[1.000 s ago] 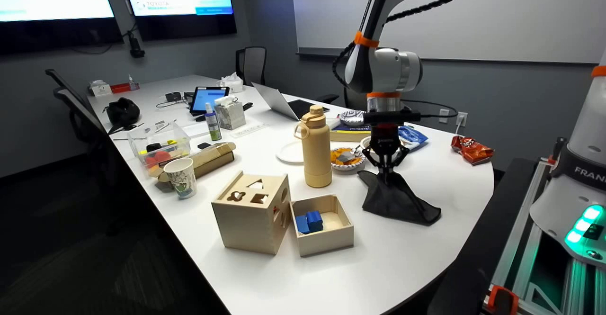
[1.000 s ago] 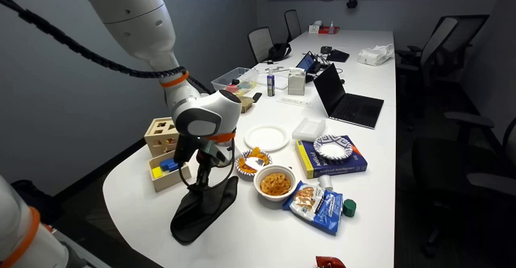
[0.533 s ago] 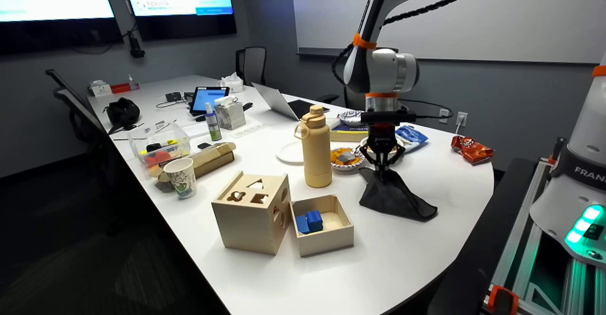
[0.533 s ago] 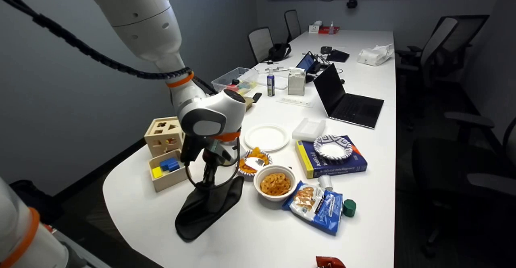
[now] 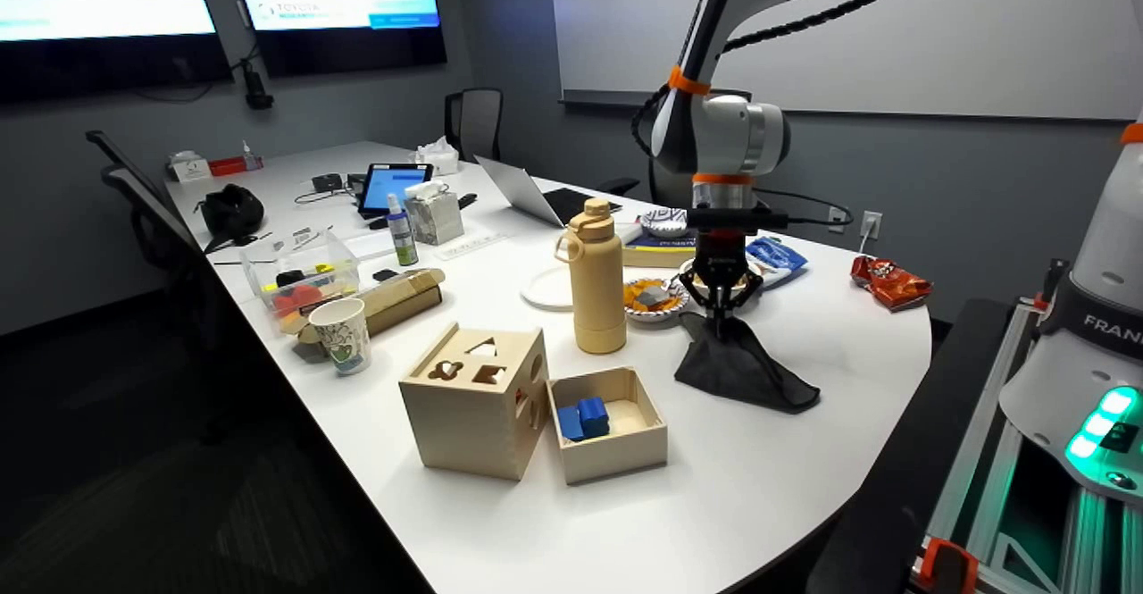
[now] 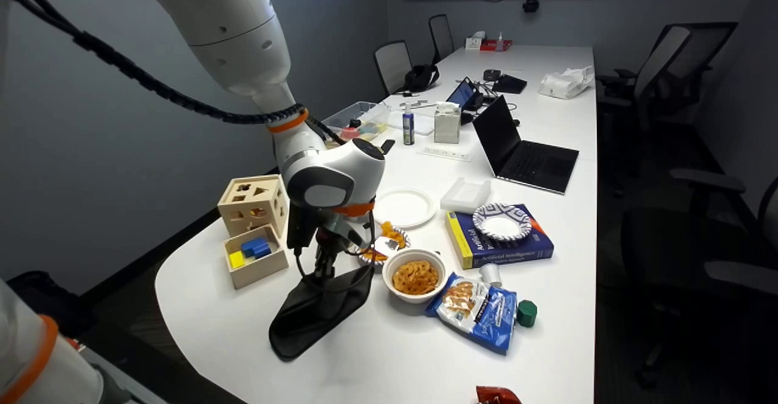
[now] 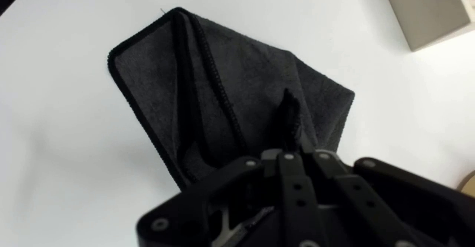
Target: Fold the dark towel into a triangle twice.
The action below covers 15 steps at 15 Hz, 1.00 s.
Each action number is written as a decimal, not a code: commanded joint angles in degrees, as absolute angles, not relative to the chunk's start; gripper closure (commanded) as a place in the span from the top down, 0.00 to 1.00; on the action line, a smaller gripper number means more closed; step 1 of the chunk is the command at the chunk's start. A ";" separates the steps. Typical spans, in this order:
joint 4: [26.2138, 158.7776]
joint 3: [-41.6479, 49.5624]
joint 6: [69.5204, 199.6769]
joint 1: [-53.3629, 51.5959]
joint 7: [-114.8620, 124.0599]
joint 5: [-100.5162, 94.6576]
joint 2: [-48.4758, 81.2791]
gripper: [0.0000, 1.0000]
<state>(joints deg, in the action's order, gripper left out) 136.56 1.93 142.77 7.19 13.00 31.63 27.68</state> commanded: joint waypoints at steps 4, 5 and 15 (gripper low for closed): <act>131.79 2.21 138.10 9.15 10.08 29.74 30.22 0.01; 131.30 2.36 137.59 9.25 9.87 29.44 30.51 0.01; 128.97 6.03 137.87 6.72 16.22 22.41 32.26 0.01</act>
